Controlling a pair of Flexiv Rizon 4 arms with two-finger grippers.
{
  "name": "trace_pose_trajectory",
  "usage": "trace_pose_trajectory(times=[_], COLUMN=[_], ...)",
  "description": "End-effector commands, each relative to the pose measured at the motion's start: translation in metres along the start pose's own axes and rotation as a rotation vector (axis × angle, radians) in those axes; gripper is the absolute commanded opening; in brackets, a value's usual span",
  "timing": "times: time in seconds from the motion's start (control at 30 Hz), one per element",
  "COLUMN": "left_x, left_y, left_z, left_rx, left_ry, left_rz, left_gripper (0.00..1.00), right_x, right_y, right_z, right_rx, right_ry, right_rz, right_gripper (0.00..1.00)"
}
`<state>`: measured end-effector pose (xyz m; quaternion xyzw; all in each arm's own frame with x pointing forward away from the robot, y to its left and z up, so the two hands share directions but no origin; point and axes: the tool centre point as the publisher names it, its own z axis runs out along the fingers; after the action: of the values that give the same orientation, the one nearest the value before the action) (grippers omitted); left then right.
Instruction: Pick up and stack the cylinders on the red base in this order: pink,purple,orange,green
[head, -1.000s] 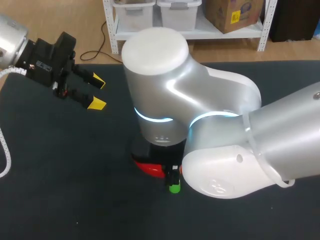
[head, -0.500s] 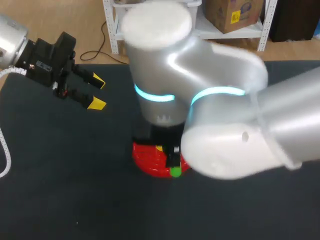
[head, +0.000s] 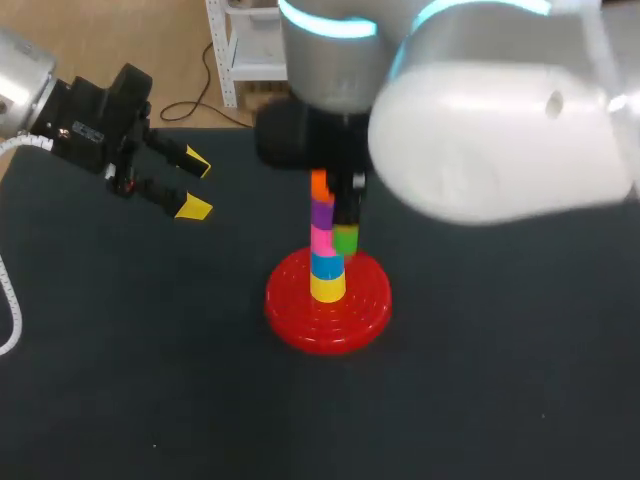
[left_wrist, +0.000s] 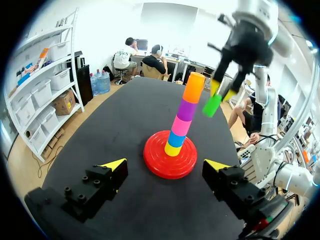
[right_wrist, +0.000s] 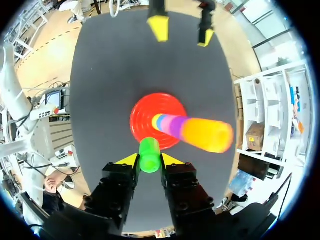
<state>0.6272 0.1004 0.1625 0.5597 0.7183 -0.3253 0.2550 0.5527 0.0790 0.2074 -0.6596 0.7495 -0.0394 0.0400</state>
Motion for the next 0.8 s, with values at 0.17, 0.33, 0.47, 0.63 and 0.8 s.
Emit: trace_pose_trajectory(times=[0.17, 0.33, 0.47, 0.63, 0.8], left_x=[0.001, 0.001, 0.001, 0.001, 0.001], left_y=[0.000, 0.000, 0.000, 0.000, 0.000], left_z=[0.000, 0.000, 0.000, 0.000, 0.000], left_rx=[-0.001, -0.001, -0.001, -0.001, -0.001], left_ry=[-0.003, -0.003, -0.003, -0.003, -0.003], left_rz=[0.002, 0.002, 0.002, 0.002, 0.002], left_gripper=[1.00, 1.00, 1.00, 1.00, 1.00], right_x=[-0.009, -0.016, -0.021, -0.025, -0.025], right_y=[-0.028, -0.038, -0.047, -0.055, -0.054], right_z=[-0.065, -0.087, -0.098, -0.100, -0.092], right_rx=[0.014, 0.030, 0.039, 0.044, 0.033], right_ry=[-0.034, -0.061, -0.076, -0.082, -0.069], right_rz=[0.004, -0.005, -0.003, 0.004, 0.005], right_gripper=[0.00, 0.00, 0.00, 0.00, 0.00])
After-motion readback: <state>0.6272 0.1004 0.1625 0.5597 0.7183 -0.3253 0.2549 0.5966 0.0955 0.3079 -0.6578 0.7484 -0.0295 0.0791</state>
